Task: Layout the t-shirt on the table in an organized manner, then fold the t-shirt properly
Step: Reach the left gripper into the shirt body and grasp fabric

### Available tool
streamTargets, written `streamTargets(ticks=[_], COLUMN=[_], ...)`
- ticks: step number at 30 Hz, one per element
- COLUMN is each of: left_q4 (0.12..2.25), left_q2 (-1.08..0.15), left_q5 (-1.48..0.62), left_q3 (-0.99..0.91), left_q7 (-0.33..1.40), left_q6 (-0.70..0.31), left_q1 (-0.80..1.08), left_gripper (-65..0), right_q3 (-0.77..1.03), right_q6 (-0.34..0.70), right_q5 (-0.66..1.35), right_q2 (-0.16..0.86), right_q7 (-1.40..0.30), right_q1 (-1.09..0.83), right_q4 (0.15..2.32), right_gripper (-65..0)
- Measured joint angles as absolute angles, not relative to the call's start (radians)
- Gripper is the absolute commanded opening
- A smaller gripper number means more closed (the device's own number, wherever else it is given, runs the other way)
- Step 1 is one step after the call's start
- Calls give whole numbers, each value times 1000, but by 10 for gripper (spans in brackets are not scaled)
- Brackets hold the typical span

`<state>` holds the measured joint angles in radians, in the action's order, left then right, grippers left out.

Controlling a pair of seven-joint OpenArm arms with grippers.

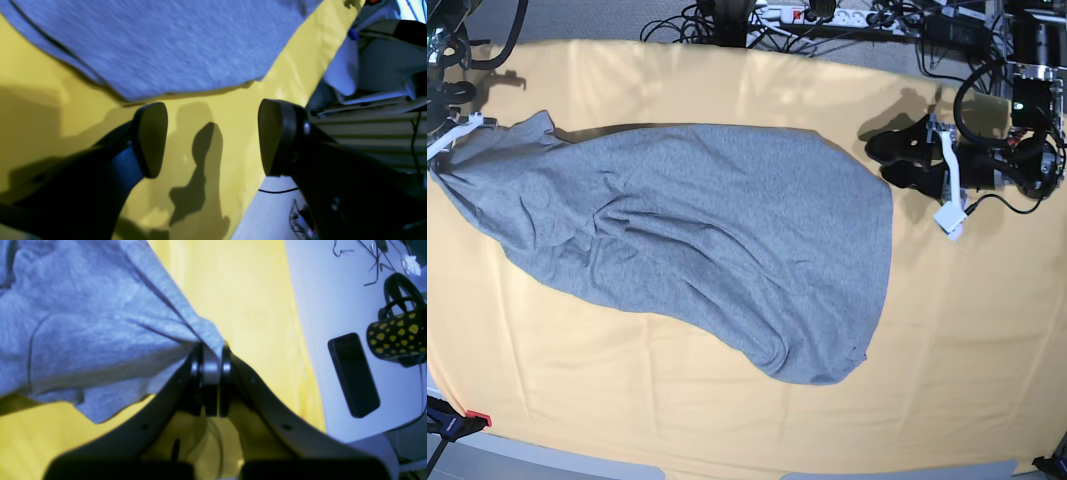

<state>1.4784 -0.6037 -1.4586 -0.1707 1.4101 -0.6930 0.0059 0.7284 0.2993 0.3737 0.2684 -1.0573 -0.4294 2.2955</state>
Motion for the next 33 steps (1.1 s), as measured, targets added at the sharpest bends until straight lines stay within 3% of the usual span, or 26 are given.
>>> streamTargets(ticks=[7, 12, 19, 20, 21, 24, 25, 31, 33], left_q4=[1478, 1480, 1486, 1486, 1486, 1486, 1484, 1476, 1477], left_q2=[-498, -414, -328, -324, -319, -310, -307, -305, -305], left_q5=[-1319, -1118, -1026, -1012, -986, -854, -825, -789, -814], left_q3=[-171, -173, -178, -177, -177, -176, -176, -172, -173], left_q7=[1304, 1129, 1102, 1087, 1060, 960, 941, 945, 944], left_q6=[-692, -603, -576, -577, -576, -526, -508, -509, -570], left_q1=[1, -3, -6, -6, -5, -7, -11, -104, -143], left_gripper=[-209, -209, -209, -227, -284, -617, -650, -650, -650], right_q3=[728, 728, 728, 728, 728, 728, 728, 728, 728], right_q6=[361, 362, 362, 362, 363, 362, 362, 385, 385], right_q5=[371, 371, 370, 371, 371, 374, 384, 423, 423], right_q2=[268, 268, 268, 268, 268, 268, 268, 268, 268], right_q7=[-1079, -1084, -1084, -1084, -1084, -1084, -1084, -1084, -1084], right_q1=[-424, -424, -424, -424, -423, -423, -424, -423, -423], right_q4=[2296, 2296, 2296, 2296, 2296, 2296, 2296, 2296, 2296], right_gripper=[-650, -650, -650, -650, -650, -650, -650, -650, -650])
